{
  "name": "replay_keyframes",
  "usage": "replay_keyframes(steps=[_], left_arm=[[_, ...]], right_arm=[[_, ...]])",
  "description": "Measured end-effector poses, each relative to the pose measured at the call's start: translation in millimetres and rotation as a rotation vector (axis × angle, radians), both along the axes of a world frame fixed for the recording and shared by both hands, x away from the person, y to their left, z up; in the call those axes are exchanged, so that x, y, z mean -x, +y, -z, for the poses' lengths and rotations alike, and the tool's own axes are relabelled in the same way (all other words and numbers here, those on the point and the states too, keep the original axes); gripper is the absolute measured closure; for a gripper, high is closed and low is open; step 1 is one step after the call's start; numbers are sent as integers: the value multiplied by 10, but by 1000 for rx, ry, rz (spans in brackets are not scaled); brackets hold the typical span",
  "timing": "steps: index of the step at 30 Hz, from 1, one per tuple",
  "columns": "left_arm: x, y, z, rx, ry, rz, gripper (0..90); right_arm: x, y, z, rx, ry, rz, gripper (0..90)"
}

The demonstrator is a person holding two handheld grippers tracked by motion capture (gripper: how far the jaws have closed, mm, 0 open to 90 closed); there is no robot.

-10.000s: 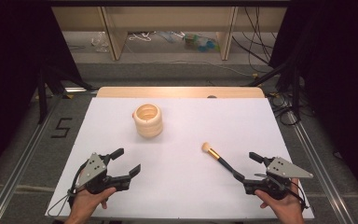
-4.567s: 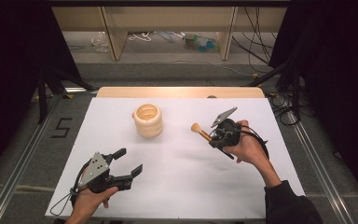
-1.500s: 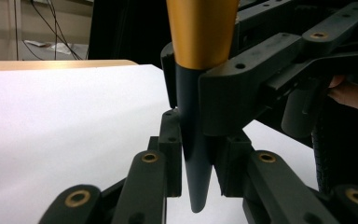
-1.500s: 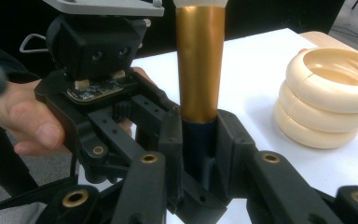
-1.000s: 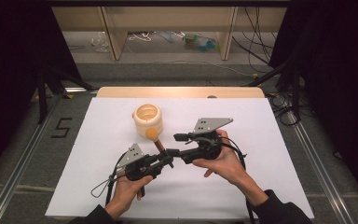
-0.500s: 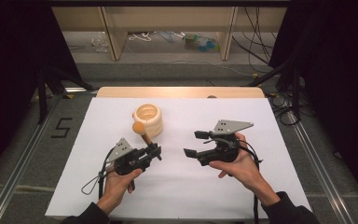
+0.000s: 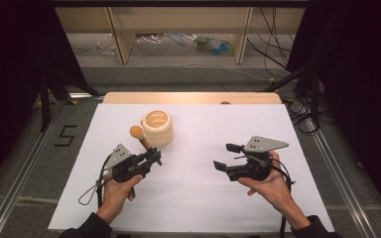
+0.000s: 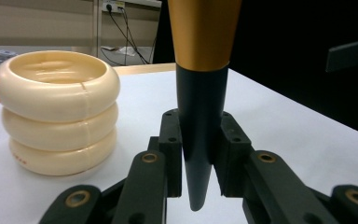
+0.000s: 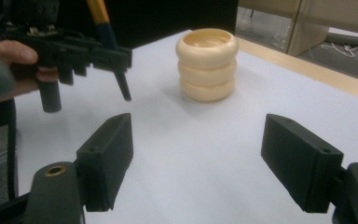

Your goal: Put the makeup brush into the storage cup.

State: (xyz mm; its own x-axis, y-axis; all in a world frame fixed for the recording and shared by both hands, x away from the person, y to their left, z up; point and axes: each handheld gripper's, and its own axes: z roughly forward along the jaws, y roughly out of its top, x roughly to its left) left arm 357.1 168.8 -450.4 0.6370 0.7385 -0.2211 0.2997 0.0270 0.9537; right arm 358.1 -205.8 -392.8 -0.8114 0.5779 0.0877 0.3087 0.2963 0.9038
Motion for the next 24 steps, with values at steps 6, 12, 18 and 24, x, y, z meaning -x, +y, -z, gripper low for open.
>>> replay_keyframes(steps=[6,12,18,24], left_arm=[[-2,11,-4,3,-2,-5,751],[-26,25,-5,1,-1,-13,750],[-56,33,0,7,6,-28,751],[-122,53,-53,2,-9,-46,751]], right_arm=[[59,-151,93,5,9,52,221],[177,-242,139,15,9,67,177],[292,-347,206,33,6,100,176],[362,-426,272,33,13,120,176]])
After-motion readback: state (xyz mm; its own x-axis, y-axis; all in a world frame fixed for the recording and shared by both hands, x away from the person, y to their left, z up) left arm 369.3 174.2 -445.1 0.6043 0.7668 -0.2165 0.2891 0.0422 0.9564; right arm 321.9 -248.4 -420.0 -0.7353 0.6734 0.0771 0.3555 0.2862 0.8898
